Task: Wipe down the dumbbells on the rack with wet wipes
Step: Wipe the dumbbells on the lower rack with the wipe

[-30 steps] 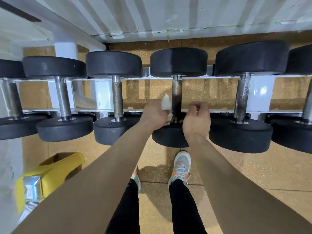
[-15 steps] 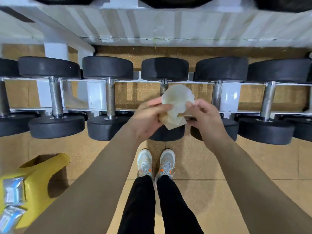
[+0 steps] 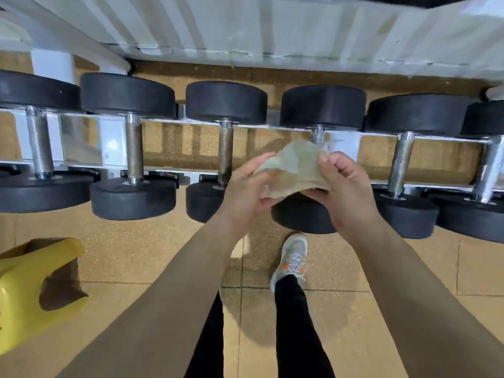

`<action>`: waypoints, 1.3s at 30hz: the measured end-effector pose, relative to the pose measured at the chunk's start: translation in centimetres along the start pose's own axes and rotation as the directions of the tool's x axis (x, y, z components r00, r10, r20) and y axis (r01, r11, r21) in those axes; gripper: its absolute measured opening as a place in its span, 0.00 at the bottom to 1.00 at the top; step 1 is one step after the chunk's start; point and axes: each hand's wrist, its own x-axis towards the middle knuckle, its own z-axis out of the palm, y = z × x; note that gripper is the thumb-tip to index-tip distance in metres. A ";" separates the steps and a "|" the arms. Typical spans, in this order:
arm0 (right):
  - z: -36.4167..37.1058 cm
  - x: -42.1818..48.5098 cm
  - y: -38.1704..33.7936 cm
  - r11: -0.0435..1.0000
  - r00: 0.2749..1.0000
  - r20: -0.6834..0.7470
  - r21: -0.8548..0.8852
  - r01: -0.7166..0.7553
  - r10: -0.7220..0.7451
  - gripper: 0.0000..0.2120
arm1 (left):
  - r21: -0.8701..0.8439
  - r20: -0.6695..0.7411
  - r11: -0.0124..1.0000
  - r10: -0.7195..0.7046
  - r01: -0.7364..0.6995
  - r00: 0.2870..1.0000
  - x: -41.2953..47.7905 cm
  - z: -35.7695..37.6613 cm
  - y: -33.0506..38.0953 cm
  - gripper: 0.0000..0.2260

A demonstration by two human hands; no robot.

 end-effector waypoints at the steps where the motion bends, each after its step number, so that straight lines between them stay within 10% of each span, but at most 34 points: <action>1: -1.2 0.3 0.1 0.999 1.000 -0.014 0.041 -0.026 0.027 0.13 | -0.073 -0.043 0.997 -0.015 0.012 0.999 0.3 0.8 -0.1 0.13; 5: -5.5 1.9 0.6 0.989 0.987 -0.096 0.092 -0.119 0.127 0.13 | -0.186 -0.232 0.982 -0.078 0.035 0.970 1.4 4.1 -0.4 0.03; 12: -9.4 6.9 2.7 0.985 0.981 -0.112 -0.042 -0.165 0.159 0.16 | 0.296 -0.327 0.955 0.075 0.027 0.942 6.2 6.6 -2.3 0.16; 20: -10.5 9.6 3.5 0.995 0.999 -0.002 -0.084 0.047 -0.047 0.28 | 0.394 -0.186 0.900 0.277 -0.187 0.943 8.7 5.4 -3.4 0.11; 26: -10.8 8.8 4.6 0.918 0.997 0.078 -0.394 0.041 -0.011 0.25 | 0.332 -0.234 0.940 0.162 -0.078 0.959 8.3 4.8 -5.1 0.18; 39: -10.6 7.4 2.2 0.870 0.980 0.181 -0.468 0.156 -0.079 0.38 | 0.414 -0.109 0.899 0.201 -0.139 0.974 7.4 4.4 -2.7 0.21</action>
